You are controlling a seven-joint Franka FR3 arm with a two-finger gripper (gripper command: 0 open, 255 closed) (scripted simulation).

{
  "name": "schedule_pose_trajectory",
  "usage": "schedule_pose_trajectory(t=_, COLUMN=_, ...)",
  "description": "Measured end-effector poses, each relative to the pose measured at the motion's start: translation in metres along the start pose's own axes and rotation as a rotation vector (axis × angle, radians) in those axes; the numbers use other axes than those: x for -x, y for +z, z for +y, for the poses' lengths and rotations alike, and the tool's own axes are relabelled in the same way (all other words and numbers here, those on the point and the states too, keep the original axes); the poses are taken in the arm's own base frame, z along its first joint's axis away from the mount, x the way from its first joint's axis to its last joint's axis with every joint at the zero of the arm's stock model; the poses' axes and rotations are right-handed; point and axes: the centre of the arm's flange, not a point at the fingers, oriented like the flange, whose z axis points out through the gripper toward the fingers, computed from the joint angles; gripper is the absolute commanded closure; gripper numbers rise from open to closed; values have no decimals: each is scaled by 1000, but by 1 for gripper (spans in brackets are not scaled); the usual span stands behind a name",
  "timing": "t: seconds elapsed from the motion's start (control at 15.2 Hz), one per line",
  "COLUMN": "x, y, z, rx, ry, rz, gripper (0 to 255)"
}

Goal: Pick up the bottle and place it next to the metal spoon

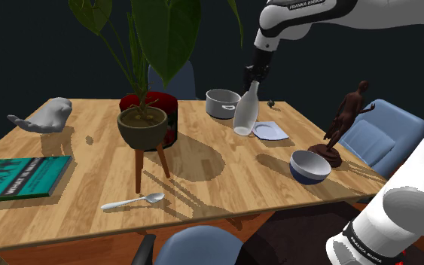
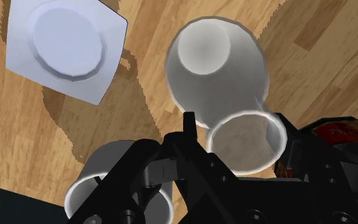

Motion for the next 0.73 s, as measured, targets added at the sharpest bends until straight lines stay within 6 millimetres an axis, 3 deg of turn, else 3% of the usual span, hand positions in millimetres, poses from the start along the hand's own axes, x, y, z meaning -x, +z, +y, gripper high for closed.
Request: schedule_pose_trajectory(t=0.73, x=-6, y=-57, z=-1, rx=0, ry=0, rz=0, gripper=255)
